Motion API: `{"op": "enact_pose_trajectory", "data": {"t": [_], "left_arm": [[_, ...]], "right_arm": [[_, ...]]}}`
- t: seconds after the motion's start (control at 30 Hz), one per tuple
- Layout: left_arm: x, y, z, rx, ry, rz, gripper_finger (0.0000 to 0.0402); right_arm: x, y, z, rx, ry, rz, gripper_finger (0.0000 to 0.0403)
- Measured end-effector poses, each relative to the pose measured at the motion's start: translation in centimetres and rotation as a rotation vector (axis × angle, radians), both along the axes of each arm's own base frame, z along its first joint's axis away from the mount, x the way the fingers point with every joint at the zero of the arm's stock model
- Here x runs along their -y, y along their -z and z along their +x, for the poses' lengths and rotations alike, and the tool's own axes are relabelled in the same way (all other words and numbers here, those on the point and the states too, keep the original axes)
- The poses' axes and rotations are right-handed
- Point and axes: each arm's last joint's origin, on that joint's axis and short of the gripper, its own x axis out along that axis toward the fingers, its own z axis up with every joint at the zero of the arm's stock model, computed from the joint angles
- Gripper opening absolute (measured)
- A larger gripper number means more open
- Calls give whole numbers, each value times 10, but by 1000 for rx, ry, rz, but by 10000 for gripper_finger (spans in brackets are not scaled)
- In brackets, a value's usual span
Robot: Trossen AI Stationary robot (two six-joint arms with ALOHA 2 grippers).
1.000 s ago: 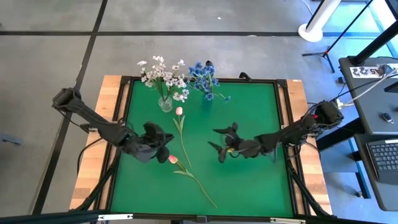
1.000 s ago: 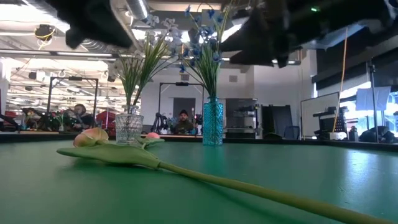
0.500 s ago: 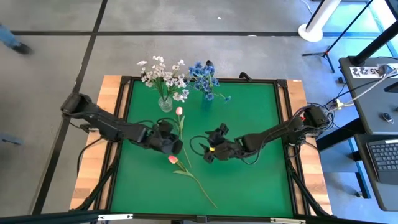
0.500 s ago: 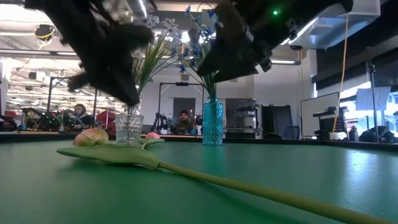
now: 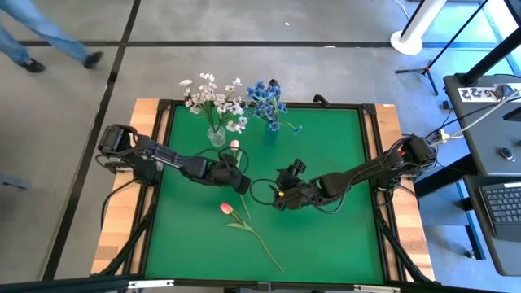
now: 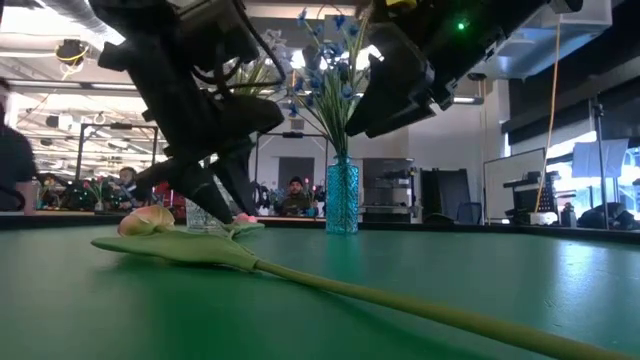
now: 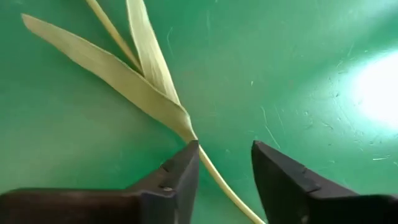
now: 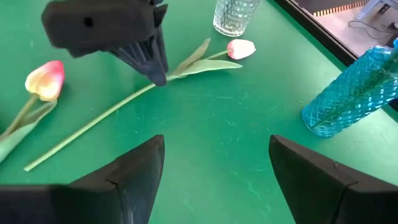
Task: Sort flowers into vase by color
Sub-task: Put the top pink flower into the transparent vase
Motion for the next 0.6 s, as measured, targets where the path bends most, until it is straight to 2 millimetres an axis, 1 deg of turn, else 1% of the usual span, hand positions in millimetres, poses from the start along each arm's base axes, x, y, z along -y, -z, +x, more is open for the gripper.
{"op": "enact_pose_trajectory", "data": {"t": [0.13,0.27,0.4,0.6], "left_arm": [[-7,0,0,10,-58,-38,181],[-14,0,0,17,-102,-66,206],[-18,1,-1,9,-133,-86,211],[-26,5,-6,-49,-188,-77,207]], "right_arm": [[0,1,-1,-23,-6,-14,287],[1,1,-1,-34,-18,-38,287],[1,1,-1,-44,-24,-49,287],[1,2,-2,-47,-22,-52,287]]}}
